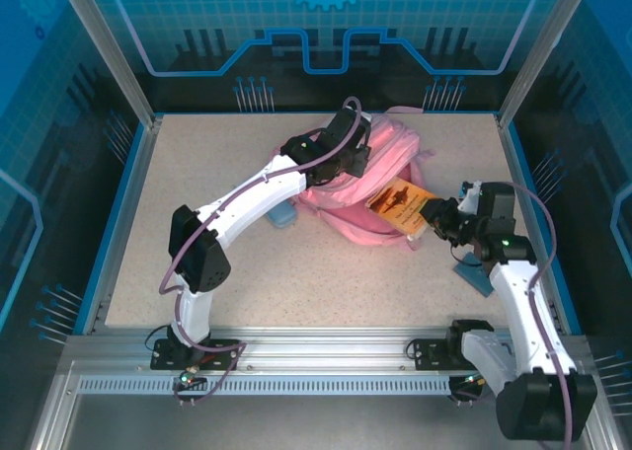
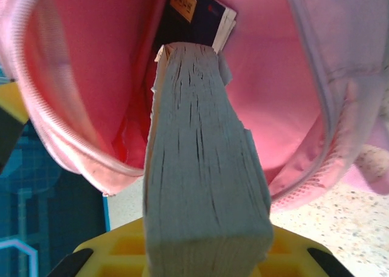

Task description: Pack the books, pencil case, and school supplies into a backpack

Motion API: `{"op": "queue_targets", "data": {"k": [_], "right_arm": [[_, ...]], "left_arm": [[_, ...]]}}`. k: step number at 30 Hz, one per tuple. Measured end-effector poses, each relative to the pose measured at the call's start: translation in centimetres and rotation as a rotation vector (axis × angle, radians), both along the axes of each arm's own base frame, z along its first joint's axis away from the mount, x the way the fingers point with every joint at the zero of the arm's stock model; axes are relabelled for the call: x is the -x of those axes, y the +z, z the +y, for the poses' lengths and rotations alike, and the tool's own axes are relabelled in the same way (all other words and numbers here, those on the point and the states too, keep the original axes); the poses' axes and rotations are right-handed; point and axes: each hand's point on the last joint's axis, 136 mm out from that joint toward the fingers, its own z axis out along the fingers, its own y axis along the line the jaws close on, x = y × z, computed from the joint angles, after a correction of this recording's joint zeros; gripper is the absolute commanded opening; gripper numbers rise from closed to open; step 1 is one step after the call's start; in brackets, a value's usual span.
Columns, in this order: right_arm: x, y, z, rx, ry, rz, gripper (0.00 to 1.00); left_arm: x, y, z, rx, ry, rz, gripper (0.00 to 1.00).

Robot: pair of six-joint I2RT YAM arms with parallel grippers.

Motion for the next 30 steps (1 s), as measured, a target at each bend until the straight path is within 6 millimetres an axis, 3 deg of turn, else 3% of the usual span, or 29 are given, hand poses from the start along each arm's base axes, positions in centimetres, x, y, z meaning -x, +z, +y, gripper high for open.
{"op": "queue_targets", "data": {"k": [7, 14, 21, 26, 30], "right_arm": [[-5.5, -1.4, 2.8, -0.091, 0.014, -0.034, 0.09], [-11.0, -6.6, 5.1, -0.097, -0.021, 0.013, 0.09], [-15.6, -7.9, 7.6, -0.113, -0.044, -0.062, 0.12], [-18.8, -9.6, 9.3, -0.143, -0.063, -0.070, 0.21], [-20.5, -9.7, 11.2, -0.178, -0.047, -0.072, 0.42]], "left_arm": [[0.3, 0.0, -0.6, 0.045, -0.006, 0.027, 0.00], [0.4, 0.7, -0.3, 0.099, 0.013, 0.045, 0.00], [0.7, 0.6, 0.8, 0.153, 0.032, 0.084, 0.00], [0.5, 0.7, 1.3, 0.198, 0.046, 0.108, 0.00], [0.3, 0.8, 1.4, 0.223, 0.048, 0.120, 0.00]]}}
